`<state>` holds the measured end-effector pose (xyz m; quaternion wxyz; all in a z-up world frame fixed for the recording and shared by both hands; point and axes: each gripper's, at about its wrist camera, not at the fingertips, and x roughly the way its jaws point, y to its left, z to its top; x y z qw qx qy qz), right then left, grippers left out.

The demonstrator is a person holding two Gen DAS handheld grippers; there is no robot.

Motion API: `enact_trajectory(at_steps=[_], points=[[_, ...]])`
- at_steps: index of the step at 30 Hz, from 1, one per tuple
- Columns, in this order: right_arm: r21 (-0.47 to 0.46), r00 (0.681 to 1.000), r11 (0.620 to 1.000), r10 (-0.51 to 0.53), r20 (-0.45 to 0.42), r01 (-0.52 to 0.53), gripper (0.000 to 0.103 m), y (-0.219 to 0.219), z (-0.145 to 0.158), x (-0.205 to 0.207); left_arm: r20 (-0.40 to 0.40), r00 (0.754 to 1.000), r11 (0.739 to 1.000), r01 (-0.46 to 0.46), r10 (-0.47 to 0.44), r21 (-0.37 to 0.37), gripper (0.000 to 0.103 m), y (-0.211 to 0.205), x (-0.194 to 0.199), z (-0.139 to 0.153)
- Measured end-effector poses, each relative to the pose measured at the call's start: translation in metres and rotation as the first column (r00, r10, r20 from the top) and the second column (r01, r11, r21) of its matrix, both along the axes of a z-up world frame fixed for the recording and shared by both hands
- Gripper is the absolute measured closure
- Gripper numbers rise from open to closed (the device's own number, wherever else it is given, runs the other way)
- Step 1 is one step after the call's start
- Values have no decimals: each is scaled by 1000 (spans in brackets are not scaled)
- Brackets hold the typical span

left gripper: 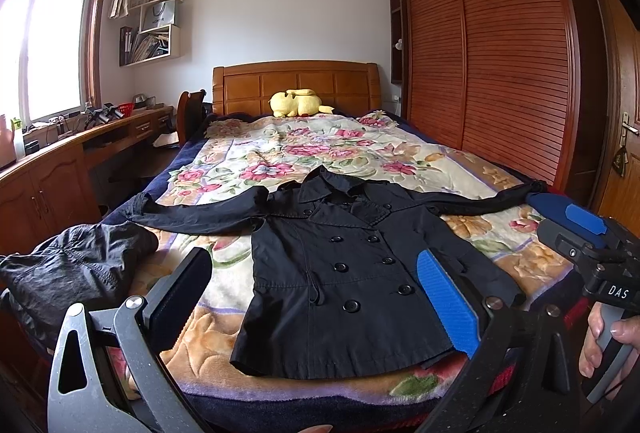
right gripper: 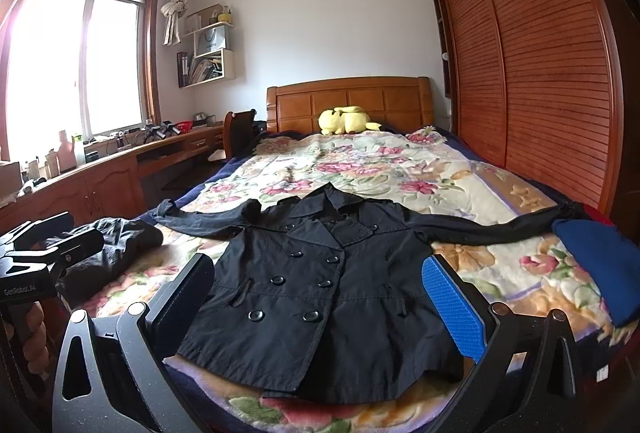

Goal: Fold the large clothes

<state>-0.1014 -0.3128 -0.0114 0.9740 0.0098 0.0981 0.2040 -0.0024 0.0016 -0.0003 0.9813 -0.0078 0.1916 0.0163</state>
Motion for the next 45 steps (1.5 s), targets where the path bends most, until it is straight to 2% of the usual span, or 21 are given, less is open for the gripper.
enact_trajectory(at_steps=[45], points=[[4, 1000, 1000, 10, -10, -10, 0, -1, -1, -2, 1, 1000, 1000, 3, -3, -1, 0, -5, -2, 0]])
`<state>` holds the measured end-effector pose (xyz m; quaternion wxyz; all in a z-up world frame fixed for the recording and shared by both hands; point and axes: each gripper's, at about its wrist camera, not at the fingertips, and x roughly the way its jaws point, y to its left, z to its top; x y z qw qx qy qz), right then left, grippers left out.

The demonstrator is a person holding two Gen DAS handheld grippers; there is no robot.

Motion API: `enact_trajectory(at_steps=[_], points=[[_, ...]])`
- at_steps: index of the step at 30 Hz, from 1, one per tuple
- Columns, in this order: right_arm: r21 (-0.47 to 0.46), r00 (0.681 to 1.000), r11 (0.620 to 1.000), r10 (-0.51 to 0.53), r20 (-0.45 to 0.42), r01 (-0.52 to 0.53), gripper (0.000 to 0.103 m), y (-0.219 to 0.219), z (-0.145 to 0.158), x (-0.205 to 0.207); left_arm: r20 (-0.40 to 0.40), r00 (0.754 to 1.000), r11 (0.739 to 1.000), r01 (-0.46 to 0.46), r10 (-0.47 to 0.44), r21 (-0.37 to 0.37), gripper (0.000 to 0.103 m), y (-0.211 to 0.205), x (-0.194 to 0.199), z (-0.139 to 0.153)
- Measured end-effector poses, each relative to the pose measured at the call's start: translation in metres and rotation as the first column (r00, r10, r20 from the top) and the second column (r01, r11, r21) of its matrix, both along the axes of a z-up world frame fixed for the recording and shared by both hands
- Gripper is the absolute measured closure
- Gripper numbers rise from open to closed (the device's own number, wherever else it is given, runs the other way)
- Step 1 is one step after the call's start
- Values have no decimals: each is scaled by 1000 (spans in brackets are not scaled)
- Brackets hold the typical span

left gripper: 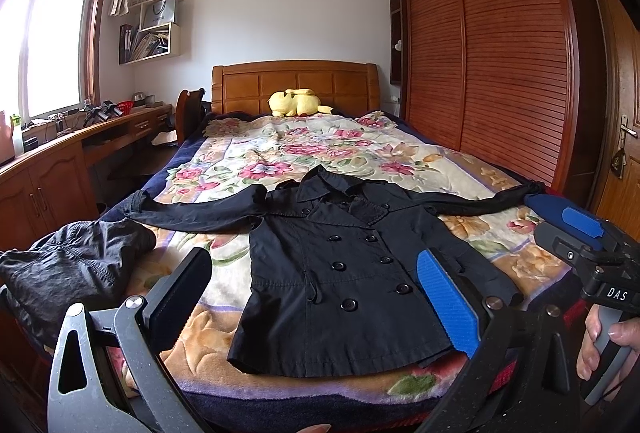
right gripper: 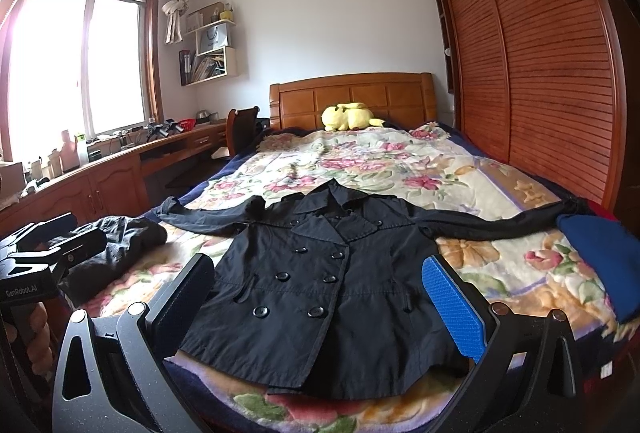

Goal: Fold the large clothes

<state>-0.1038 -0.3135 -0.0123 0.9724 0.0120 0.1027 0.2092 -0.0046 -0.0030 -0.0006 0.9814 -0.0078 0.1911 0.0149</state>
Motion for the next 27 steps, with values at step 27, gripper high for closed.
enact_trajectory(at_steps=[27], points=[[-37, 997, 999, 6, -73, -9, 0, 10, -19, 40, -66, 997, 999, -46, 44, -17, 0, 15, 31, -38]])
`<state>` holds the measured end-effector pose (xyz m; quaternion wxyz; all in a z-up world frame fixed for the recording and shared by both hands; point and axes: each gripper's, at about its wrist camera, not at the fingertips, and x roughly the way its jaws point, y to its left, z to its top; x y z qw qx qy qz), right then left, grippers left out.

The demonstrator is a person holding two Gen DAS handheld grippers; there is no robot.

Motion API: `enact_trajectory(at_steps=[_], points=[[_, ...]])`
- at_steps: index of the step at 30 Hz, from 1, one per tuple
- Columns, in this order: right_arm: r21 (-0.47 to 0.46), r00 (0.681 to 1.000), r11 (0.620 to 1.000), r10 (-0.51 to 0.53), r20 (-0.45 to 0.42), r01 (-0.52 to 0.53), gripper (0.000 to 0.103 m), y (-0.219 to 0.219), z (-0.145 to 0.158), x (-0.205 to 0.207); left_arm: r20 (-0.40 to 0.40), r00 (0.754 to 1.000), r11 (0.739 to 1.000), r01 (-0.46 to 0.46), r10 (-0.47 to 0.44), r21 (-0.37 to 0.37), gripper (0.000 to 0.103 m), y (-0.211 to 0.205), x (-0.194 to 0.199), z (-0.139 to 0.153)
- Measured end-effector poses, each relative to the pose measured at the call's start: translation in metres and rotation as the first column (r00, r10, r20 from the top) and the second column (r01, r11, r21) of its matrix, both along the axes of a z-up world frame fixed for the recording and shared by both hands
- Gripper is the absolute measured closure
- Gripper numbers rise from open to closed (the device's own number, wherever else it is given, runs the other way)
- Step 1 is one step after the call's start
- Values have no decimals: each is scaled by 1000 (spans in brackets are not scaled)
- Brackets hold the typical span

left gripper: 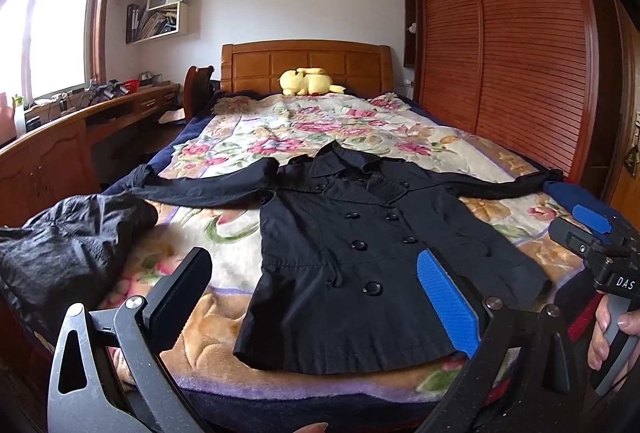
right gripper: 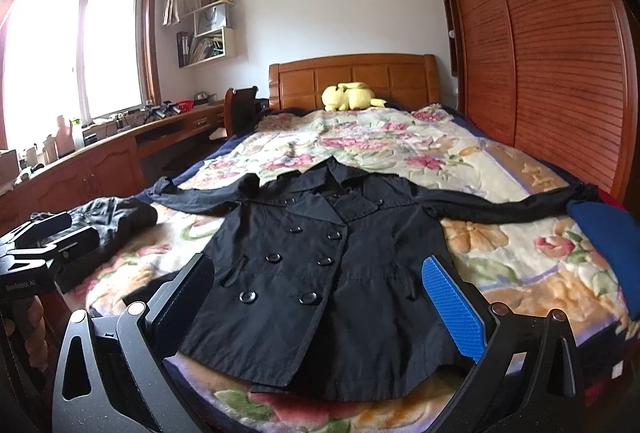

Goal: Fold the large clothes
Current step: 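Move the left gripper down to the cuff of the coat sleeve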

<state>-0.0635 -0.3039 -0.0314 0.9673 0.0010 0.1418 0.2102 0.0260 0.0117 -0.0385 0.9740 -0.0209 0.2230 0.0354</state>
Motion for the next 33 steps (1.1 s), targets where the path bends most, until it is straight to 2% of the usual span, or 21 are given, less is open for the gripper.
enact_trajectory(at_steps=[4, 6, 14, 19, 26, 30, 33], points=[[-14, 999, 1000, 10, -53, -10, 0, 5, -12, 24, -37, 999, 999, -19, 18, -39, 0, 15, 15, -18], [-16, 998, 1000, 13, -63, -14, 0, 7, -13, 34, -48, 998, 999, -35, 33, -34, 0, 23, 22, -27], [-35, 998, 999, 25, -56, -27, 0, 24, -14, 74, -106, 989, 994, -104, 101, -17, 0, 55, 52, -61], [-45, 996, 996, 76, -38, -78, 0, 48, -16, 112, -143, 981, 991, -131, 130, 1, 0, 71, 74, -79], [-62, 986, 985, 160, -47, -163, 0, 81, -17, 170, -154, 977, 989, -146, 145, 7, 0, 85, 100, -81], [-125, 982, 974, 183, -48, -188, 0, 103, -20, 205, -152, 975, 987, -159, 160, 18, 0, 98, 122, -77], [-167, 979, 965, 192, -75, -202, 0, 116, -35, 232, -155, 973, 986, -168, 169, 16, 0, 113, 147, -75]])
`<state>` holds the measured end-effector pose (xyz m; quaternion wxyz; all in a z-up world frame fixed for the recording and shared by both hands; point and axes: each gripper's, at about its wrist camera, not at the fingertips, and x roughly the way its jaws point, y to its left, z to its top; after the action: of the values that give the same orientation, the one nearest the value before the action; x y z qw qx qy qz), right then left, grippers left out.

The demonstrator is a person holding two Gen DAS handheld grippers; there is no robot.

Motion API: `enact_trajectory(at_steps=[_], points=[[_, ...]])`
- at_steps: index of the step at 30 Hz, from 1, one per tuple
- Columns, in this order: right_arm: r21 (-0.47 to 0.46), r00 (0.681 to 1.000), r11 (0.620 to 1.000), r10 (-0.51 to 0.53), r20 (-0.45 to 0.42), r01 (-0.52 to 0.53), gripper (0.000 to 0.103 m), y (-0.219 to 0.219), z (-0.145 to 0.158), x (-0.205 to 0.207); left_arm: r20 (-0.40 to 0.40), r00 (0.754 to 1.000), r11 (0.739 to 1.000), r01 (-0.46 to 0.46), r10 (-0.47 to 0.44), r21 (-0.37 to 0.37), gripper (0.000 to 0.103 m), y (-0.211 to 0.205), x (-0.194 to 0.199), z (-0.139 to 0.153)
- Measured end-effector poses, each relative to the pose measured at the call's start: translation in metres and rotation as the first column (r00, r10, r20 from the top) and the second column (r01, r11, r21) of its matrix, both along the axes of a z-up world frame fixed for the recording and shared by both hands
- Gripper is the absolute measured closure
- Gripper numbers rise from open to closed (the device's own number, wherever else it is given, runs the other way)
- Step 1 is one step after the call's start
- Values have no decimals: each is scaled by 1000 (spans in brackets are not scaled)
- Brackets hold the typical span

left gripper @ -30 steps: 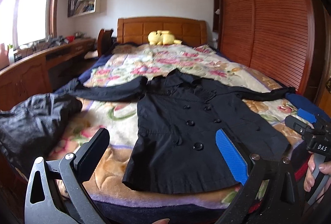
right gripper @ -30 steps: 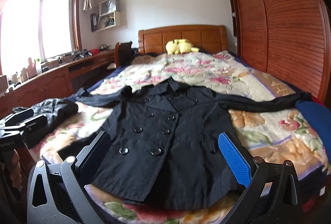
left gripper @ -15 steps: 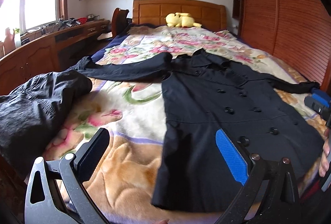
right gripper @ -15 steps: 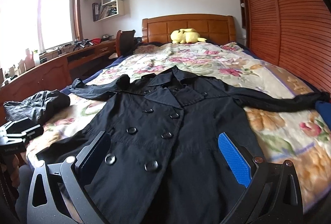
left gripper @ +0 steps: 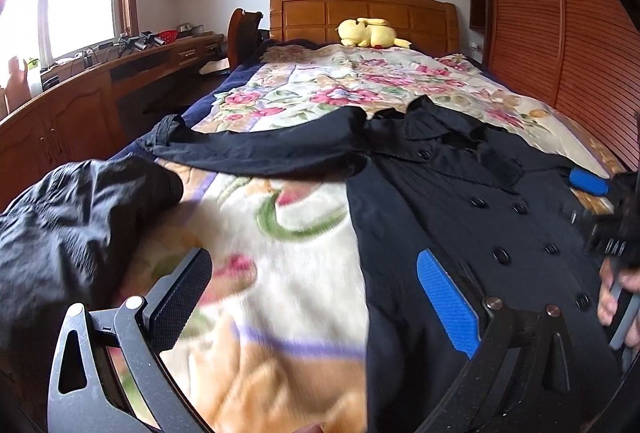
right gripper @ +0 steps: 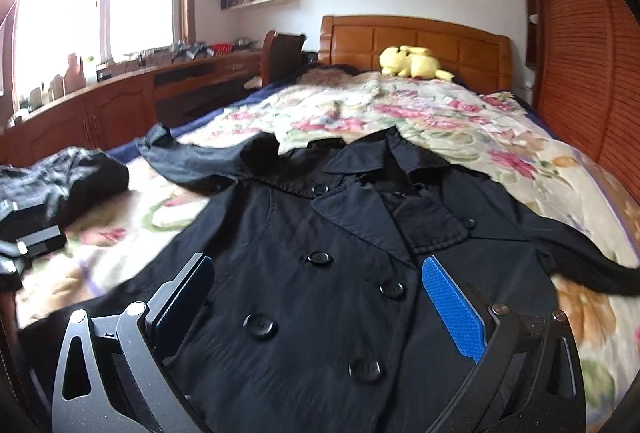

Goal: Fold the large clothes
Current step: 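Move the left gripper down to the cuff of the coat sleeve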

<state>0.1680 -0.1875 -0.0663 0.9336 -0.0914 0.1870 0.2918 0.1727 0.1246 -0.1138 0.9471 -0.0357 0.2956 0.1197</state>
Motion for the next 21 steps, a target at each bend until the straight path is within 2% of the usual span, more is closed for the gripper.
enact_trajectory(at_steps=[2, 5, 9, 17, 21], points=[[-21, 1000, 1000, 5, -23, -5, 0, 4, -16, 10, -5, 1000, 1000, 3, -3, -2, 0, 7, 15, -1], [-66, 994, 998, 7, -105, -14, 0, 12, -40, 26, -21, 1000, 1000, 16, -16, 3, 0, 17, 41, -5], [-101, 998, 994, 25, -65, -31, 0, 15, -40, 21, -59, 998, 999, 32, -32, 2, 0, 36, 76, -15], [-92, 996, 995, 26, -83, -33, 0, 18, -41, 26, -172, 985, 1000, 18, -19, -3, 0, 84, 140, -42], [-92, 996, 995, 25, -85, -32, 0, 17, -39, 21, -208, 978, 999, 8, -18, -47, 0, 104, 166, -54]])
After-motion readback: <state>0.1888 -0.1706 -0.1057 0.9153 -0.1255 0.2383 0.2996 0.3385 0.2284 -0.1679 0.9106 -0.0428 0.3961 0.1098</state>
